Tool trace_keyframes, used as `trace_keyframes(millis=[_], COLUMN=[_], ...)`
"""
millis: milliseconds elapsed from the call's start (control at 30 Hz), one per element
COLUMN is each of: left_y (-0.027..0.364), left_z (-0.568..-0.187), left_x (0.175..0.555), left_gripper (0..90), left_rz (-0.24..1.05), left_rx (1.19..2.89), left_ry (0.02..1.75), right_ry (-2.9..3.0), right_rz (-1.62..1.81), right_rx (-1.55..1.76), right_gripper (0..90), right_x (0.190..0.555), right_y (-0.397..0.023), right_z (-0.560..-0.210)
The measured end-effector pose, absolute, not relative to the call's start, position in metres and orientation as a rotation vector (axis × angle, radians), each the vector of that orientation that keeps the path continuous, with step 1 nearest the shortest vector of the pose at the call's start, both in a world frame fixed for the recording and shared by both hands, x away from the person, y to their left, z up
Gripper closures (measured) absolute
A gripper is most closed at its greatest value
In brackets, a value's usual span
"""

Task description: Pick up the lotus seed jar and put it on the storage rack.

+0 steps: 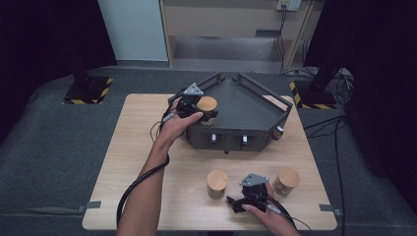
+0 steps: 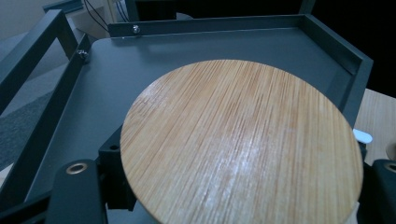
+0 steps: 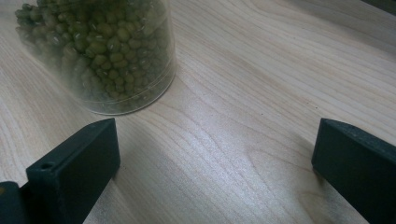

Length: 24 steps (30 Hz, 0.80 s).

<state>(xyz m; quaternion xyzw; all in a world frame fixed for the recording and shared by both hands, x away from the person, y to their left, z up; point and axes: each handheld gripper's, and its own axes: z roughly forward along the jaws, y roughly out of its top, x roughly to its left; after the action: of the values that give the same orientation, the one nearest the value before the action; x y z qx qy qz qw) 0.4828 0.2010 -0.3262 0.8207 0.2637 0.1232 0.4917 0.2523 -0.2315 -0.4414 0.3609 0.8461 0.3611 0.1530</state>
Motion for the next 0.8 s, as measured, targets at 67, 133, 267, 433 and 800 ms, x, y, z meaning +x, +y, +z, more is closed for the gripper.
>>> trace_keyframes(millis=[67,133,267,433,800], left_y=[0.201,0.200,0.193,0.199,0.232], left_z=[-0.326,-0.325,-0.318,-0.315,-0.306], left_x=[0.483,0.483,0.475,0.460,0.425], left_gripper=[23.6,21.5,10.2,7.3,6.8], left_rz=[0.296,0.287,0.334,0.375,0.469], left_rx=[1.993,1.986,2.013,2.026,1.979], left_ry=[0.643,0.661,0.676,0.685,0.668], right_ry=[2.427,2.427,2.427,2.427,2.428], right_rz=[1.036,1.036,1.035,1.035,1.033], right_rx=[1.035,1.035,1.034,1.035,1.037], right_gripper=[1.0,1.0,1.0,1.0,1.0], right_x=[0.252,0.252,0.252,0.252,0.252], right_y=[-0.231,-0.231,-0.231,-0.231,-0.231], right_z=[-0.441,-0.441,-0.441,-0.441,-0.441])
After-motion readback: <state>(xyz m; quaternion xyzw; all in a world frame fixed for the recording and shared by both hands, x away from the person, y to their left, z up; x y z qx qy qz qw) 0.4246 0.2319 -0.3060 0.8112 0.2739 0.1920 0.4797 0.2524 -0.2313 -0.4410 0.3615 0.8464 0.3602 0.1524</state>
